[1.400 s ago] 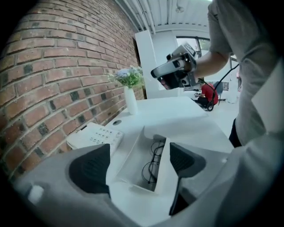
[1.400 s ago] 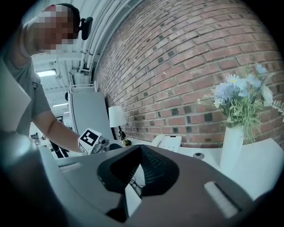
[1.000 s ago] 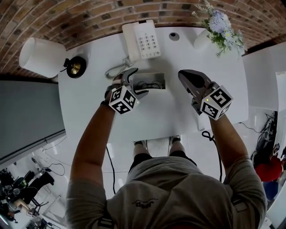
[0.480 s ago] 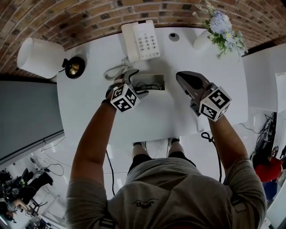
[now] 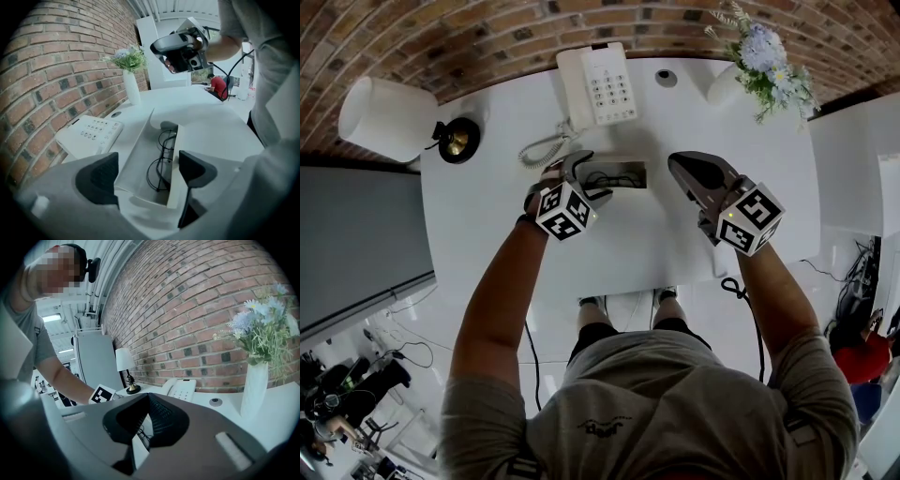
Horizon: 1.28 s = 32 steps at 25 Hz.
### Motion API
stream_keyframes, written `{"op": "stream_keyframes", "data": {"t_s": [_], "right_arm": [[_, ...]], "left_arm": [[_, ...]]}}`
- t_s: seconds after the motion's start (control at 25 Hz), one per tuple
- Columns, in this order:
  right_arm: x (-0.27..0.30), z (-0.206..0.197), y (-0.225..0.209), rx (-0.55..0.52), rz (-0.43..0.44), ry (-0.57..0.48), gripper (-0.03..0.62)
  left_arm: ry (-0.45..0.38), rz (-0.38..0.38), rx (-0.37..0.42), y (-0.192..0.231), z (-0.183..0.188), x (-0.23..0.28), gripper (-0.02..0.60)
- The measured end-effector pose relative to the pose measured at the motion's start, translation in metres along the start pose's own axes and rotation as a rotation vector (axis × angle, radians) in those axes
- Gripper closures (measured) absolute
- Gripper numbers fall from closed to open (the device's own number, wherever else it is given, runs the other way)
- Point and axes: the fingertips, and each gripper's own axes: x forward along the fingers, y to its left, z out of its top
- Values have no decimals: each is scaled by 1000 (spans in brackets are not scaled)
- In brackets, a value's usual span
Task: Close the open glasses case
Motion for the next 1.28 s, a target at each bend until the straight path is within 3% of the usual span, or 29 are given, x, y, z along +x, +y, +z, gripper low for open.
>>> {"op": "stream_keyframes", "data": {"t_s": [0.92, 1.08, 1.12, 1.28], "right_arm": [[-1, 2, 20, -3, 17, -1, 585], [-4, 2, 22, -4, 17, 1, 585], [-4, 3, 23, -3, 17, 0, 585], [-5, 2, 27, -7, 20, -4, 585]], "left_arm": [[45, 115, -24, -13, -5, -9, 301], [68, 85, -33, -24, -10, -13, 348], [69, 70, -39, -27, -12, -14, 393], [53, 66, -71, -29, -13, -15, 390]]}}
